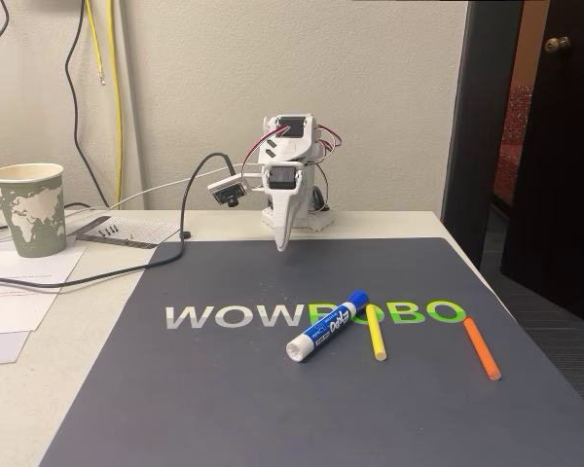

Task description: Pick up the blue marker.

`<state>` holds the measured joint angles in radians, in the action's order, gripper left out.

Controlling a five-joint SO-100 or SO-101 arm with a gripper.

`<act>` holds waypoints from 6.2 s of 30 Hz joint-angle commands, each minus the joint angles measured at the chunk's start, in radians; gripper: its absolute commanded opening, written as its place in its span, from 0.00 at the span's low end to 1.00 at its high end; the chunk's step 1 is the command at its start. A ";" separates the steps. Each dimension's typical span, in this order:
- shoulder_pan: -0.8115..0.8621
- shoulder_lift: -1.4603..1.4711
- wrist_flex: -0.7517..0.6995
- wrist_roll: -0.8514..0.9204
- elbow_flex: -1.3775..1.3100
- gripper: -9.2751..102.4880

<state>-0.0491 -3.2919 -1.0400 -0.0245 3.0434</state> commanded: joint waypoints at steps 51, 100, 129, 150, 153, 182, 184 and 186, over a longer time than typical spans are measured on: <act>-0.041 0.974 0.252 0.534 -0.989 0.08; -0.212 2.191 -0.084 1.333 -1.816 0.38; -0.176 2.273 0.041 1.399 -1.816 0.26; -0.176 2.177 0.012 1.313 -1.818 0.10; -0.178 2.134 -0.086 1.212 -1.905 0.08; -0.078 2.338 -0.946 0.126 -3.366 0.08; -0.078 2.335 -0.950 0.126 -3.366 0.08; -0.078 2.332 -0.957 0.126 -3.366 0.08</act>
<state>-0.1197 -0.9311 -1.8669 0.1089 -0.2853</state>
